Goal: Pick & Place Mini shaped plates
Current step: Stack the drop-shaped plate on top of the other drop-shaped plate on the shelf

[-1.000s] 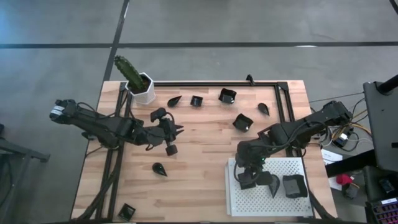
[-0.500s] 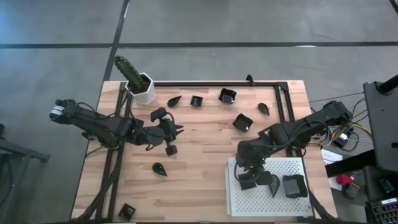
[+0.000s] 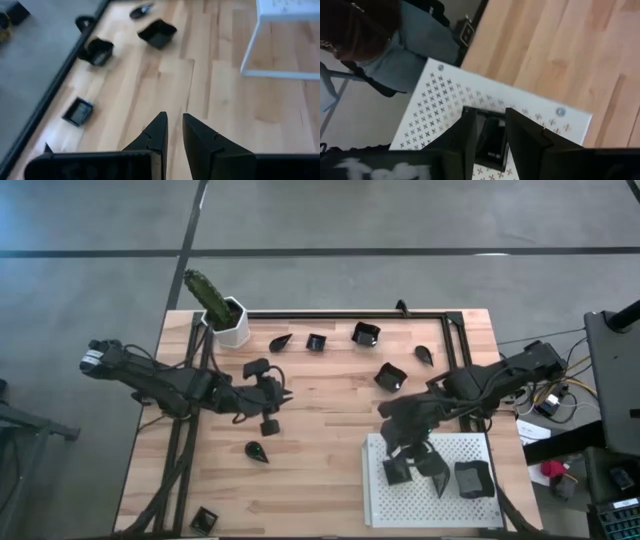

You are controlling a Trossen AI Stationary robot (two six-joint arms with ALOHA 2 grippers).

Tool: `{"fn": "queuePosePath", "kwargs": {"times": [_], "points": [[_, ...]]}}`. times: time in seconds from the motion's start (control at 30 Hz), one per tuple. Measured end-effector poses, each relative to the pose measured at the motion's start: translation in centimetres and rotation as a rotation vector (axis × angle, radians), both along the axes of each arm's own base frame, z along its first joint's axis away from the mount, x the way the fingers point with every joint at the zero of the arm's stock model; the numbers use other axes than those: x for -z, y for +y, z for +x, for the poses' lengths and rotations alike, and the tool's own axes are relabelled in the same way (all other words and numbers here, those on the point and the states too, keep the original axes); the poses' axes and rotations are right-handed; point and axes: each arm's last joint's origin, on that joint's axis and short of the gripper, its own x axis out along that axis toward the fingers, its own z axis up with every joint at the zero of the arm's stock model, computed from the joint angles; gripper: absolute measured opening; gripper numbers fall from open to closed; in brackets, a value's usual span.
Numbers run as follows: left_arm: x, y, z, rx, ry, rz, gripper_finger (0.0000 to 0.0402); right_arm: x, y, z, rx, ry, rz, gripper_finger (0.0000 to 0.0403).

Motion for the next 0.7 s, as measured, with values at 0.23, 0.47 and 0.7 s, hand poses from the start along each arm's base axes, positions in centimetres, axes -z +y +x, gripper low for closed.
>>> {"fn": "queuePosePath", "kwargs": {"times": [0.23,0.47,0.7], "points": [[0.3,0.0,-0.2,-0.022,0.022,-0.030,0.0053,-1.5,-0.2,0.0,-0.054,-0.121,-0.085,0.0058],[0.3,0.0,-0.2,-0.025,0.024,-0.027,0.0053,-1.6,-2.1,0.4,0.148,-0.128,-0.256,0.0011],[1.3,0.0,-0.3,-0.029,0.042,-0.019,0.0053,-1.3,-5.2,1.3,0.279,-0.092,-0.257,0.0008]]}}
